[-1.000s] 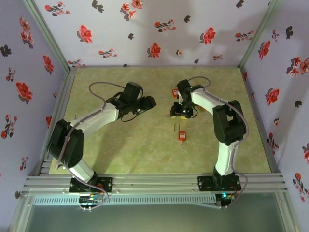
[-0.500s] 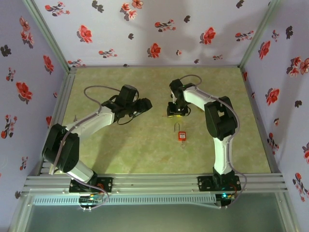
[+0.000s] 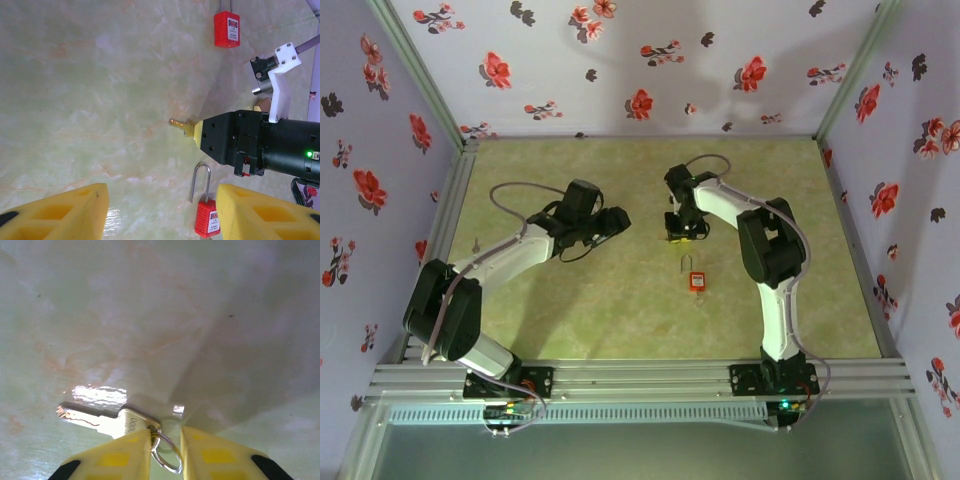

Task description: Unlock with the key

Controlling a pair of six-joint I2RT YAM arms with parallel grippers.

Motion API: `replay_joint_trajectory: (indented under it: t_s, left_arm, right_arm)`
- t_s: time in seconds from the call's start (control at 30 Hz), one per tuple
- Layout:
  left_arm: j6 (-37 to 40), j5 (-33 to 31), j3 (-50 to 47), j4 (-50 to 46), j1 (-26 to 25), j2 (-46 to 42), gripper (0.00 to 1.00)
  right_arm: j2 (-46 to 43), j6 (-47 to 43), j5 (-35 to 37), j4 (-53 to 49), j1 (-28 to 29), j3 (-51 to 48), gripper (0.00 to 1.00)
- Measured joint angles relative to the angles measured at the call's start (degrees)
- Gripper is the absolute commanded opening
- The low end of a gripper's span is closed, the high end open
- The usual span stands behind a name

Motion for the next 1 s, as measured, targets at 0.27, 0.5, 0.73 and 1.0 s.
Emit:
replay_joint_trajectory:
  t_s: [0.27, 0.5, 0.73, 1.0]
  left_arm:
    - [-0.2, 0.0, -0.1, 0.4, 0.1, 0.0, 0.57]
    - [-2.2, 0.1, -0.9, 2.3, 0.1, 0.0, 0.56]
    - [-12.9, 1.6, -1.0, 10.9, -2.1, 1.5, 0.56]
    - [-28.4, 0.9, -1.0, 24.8, -6.6, 6.5, 0.57]
  right_arm:
    - [-0.7, 0.6, 0.7, 0.4, 1.0, -0.9, 0.04]
    - [-3.1, 3.0, 0.7, -0.1, 1.0, -3.7, 0.00]
    - [-9.6, 9.7, -2.5, 0.8, -0.9, -5.0, 0.00]
    - [-21.0, 22.3, -9.7, 10.2, -6.5, -7.5, 0.00]
